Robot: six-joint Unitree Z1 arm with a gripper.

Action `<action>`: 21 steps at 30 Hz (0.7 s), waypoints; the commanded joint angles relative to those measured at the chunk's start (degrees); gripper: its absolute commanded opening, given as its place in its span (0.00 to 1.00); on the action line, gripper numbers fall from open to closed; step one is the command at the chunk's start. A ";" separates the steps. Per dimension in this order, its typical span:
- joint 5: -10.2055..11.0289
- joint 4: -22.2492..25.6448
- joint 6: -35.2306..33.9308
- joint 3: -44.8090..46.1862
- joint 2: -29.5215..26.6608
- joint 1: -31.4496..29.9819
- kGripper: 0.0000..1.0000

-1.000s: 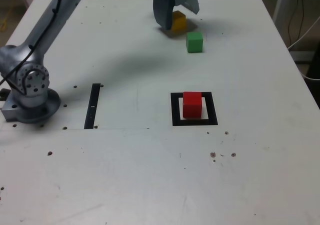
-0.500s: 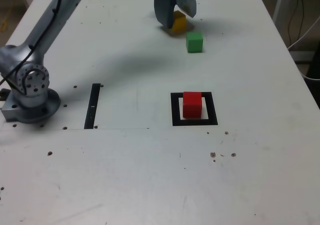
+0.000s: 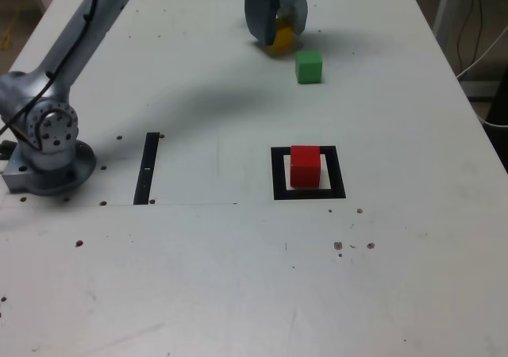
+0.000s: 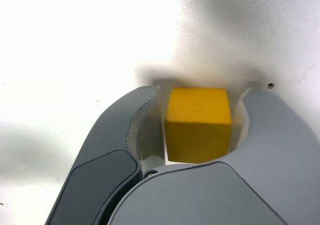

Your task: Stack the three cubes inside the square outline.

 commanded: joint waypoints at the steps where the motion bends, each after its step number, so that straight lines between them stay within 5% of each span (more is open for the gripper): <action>1: 0.00 0.60 0.10 -0.13 0.33 -0.01 0.31; 12: 0.32 0.72 0.60 -0.56 -0.77 -0.35 0.31; 21: 0.02 1.41 3.36 3.19 -7.54 -1.87 0.31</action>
